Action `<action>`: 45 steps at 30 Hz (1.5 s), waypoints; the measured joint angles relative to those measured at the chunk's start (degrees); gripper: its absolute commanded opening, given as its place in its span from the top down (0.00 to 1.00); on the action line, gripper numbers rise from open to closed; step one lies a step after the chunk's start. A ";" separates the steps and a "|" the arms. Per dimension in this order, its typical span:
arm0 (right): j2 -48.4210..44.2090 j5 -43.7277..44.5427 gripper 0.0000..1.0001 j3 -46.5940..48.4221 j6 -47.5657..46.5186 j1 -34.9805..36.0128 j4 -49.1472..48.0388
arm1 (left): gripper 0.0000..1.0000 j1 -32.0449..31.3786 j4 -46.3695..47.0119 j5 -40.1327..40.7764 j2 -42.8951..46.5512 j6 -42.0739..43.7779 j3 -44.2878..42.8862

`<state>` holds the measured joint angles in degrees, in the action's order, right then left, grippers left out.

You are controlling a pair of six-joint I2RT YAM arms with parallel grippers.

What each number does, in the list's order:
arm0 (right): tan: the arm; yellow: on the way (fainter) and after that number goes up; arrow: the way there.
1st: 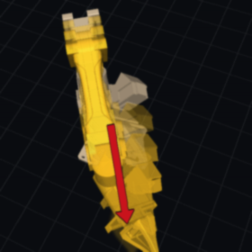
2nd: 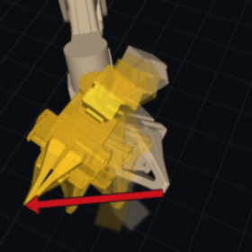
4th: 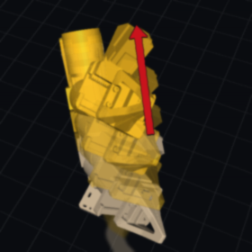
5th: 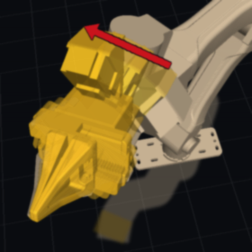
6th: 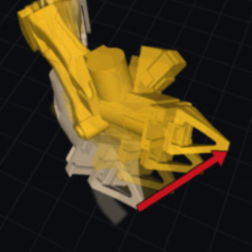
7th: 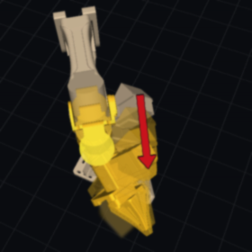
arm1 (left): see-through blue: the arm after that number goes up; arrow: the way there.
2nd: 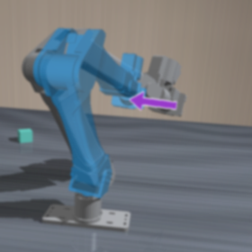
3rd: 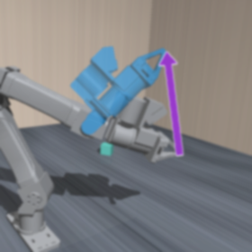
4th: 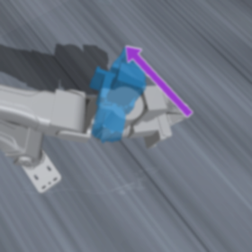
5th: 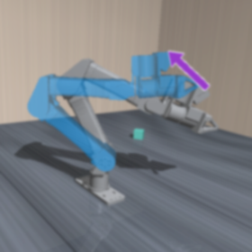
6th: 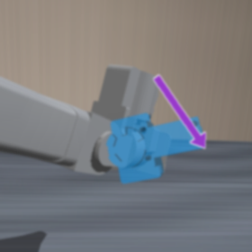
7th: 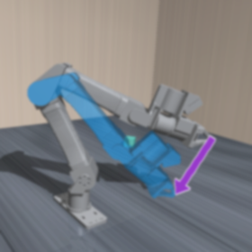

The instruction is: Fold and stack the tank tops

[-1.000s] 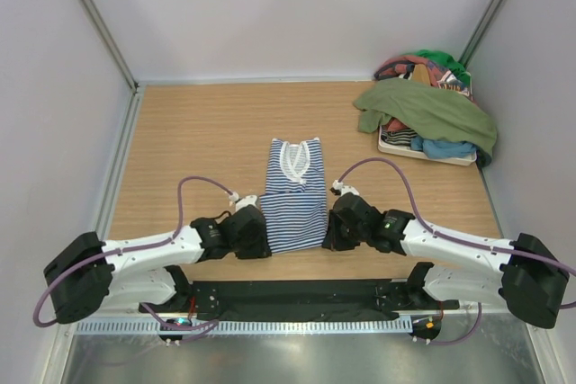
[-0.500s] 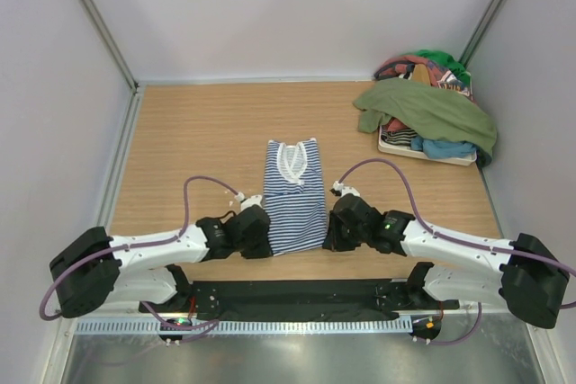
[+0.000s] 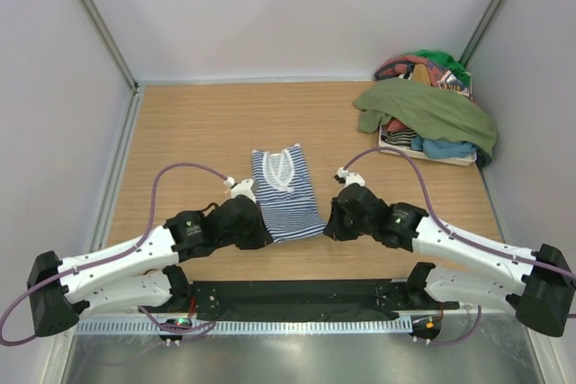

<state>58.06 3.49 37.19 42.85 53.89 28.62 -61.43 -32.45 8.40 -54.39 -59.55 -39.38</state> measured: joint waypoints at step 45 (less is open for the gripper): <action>-2.49 6.21 0.53 -0.35 -2.93 -0.46 5.62 | 0.42 -0.98 2.56 1.18 -6.69 0.74 1.79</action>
<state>55.57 9.69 36.84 39.92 53.43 34.24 -62.41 -29.89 9.58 -61.08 -58.81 -37.58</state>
